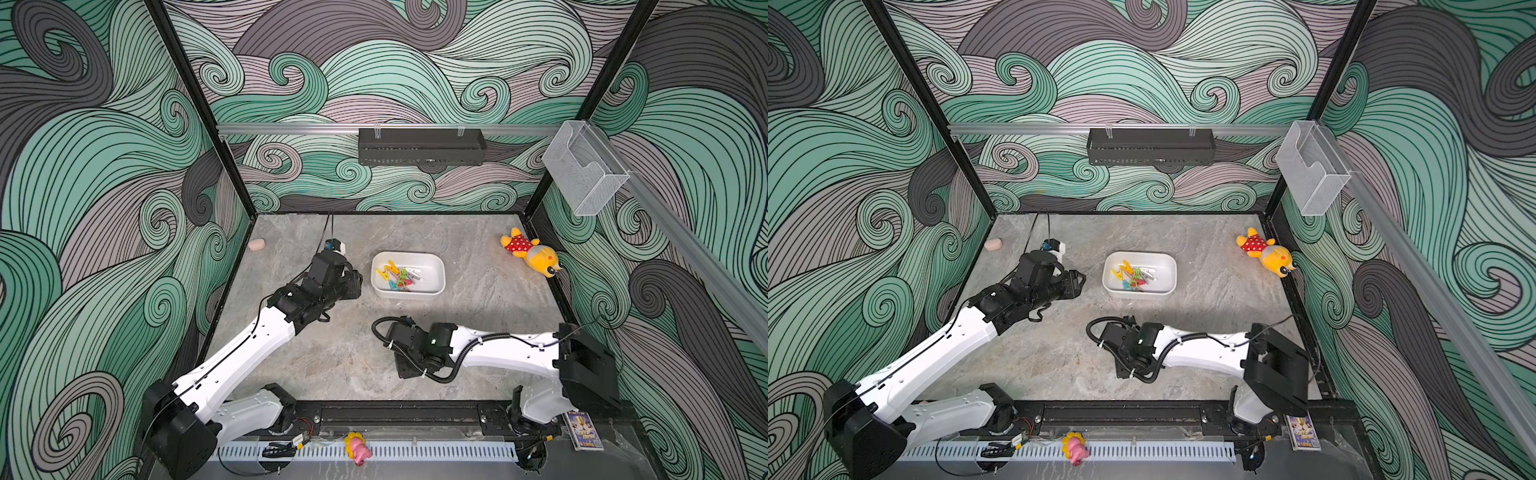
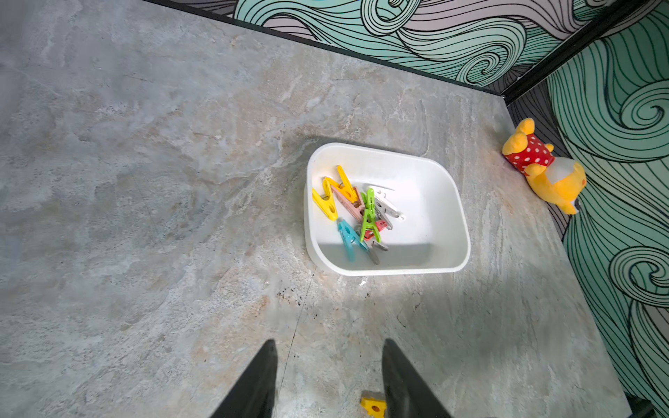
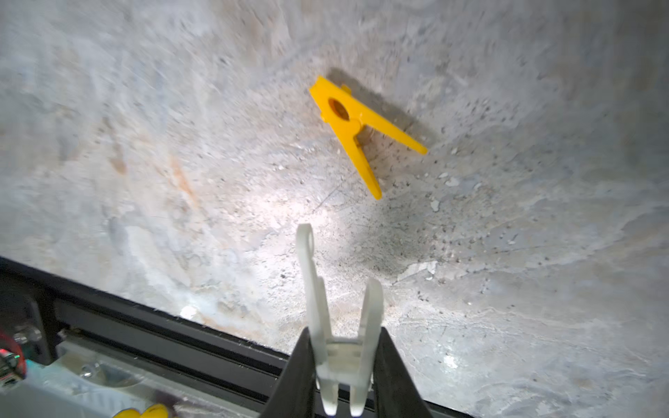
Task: Put the clothespins into the storage box
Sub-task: Pick up the clothespin from the center of the board, then place the clothespin in the storage box.
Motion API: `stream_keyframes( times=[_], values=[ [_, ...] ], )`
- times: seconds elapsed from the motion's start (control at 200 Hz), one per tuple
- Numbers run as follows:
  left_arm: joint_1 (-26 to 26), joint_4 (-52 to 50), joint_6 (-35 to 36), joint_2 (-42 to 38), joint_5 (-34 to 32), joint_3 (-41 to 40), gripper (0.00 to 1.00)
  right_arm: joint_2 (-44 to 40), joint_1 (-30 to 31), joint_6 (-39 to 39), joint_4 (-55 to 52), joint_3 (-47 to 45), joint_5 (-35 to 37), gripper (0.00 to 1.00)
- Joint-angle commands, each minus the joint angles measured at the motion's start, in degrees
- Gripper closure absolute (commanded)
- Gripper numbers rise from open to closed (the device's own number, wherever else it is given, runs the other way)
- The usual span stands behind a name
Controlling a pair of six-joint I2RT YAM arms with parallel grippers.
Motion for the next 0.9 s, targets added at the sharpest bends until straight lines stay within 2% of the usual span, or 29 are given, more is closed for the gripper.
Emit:
stream_keyframes(
  times=[0.0, 0.12, 0.205, 0.33, 0.5, 0.655, 0.895],
  values=[
    [0.39, -2.83, -1.0, -1.4, -4.35, 0.82, 0.51, -4.51, -4.13, -4.51, -2.01, -0.05, 2.09, 0.76],
    [0.42, -5.2, -1.52, -2.53, -7.06, 0.74, 0.5, -8.86, -11.03, -10.56, -2.36, 2.24, 1.51, 0.77],
    [0.43, -6.46, -1.55, -3.1, -8.26, 0.38, 0.5, -8.45, -16.52, -17.01, -2.12, 6.18, -0.34, 0.76],
    [0.42, -7.2, -0.88, -2.69, -7.32, -0.02, 0.5, -2.36, -24.06, -25.45, -1.23, 13.69, -2.49, 0.76],
    [0.43, -8.68, -1.96, -1.74, -6.32, 1.63, 0.5, 7.64, -32.39, -28.08, 4.26, 20.85, -9.47, 0.76],
    [0.34, -9.91, -3.44, -1.02, -5.22, 2.64, 0.5, 15.58, -36.79, -28.67, 8.1, 24.34, -11.17, 0.77],
    [0.34, -10.78, -4.02, 1.2, -4.17, 3.27, 0.5, 23.06, -38.03, -31.7, 8.96, 26.91, -10.36, 0.76]
  ],
)
